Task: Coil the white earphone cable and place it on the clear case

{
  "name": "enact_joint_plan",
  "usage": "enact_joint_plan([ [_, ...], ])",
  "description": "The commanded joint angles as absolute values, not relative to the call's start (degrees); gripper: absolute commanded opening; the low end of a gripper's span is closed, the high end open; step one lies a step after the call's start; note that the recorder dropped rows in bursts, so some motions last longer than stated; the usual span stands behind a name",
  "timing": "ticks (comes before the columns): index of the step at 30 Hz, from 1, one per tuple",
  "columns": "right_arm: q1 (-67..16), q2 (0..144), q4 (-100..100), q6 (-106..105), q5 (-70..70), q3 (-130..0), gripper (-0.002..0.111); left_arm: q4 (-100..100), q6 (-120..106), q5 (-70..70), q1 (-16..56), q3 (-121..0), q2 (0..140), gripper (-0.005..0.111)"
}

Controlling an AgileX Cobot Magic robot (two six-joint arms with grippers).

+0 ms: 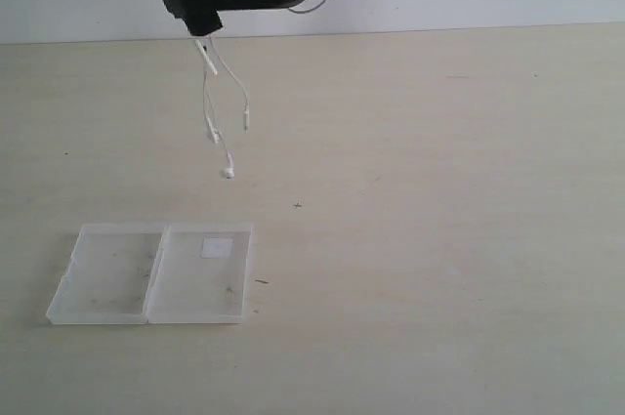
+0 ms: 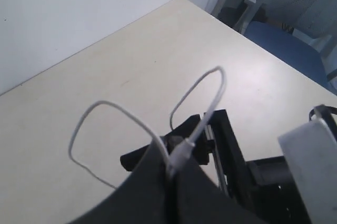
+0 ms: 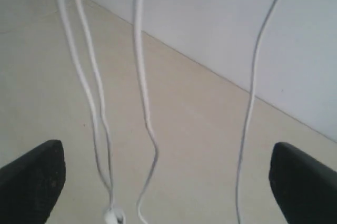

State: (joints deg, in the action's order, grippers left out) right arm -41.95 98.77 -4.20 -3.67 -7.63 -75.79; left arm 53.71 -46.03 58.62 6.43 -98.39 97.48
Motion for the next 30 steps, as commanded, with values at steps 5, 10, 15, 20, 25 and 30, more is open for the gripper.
enact_joint_plan([
  [5,-42.0,99.4,-4.9,4.8,3.2,-75.8,0.105,55.3,-44.8,57.7,6.3,-98.8,97.4,0.0],
  [10,-42.0,99.7,-5.4,7.3,3.2,-75.8,0.105,56.3,-44.8,57.7,6.3,-98.8,97.3,0.0],
  [15,-42.0,99.8,-5.0,5.7,2.6,-75.8,0.105,56.7,-44.8,57.7,6.3,-98.8,97.3,0.0],
  [20,-42.0,99.8,-5.0,4.4,2.4,-75.8,0.097,57.4,-44.8,57.7,6.3,-98.8,97.3,0.0],
  [25,-42.0,99.8,-5.0,4.1,2.4,-75.8,0.09,58.8,-44.8,57.6,6.3,-98.8,97.3,0.0],
  [30,-42.0,99.8,-5.7,6.3,1.1,-75.8,0.09,59.0,-44.8,57.6,6.3,-98.8,97.3,0.0],
])
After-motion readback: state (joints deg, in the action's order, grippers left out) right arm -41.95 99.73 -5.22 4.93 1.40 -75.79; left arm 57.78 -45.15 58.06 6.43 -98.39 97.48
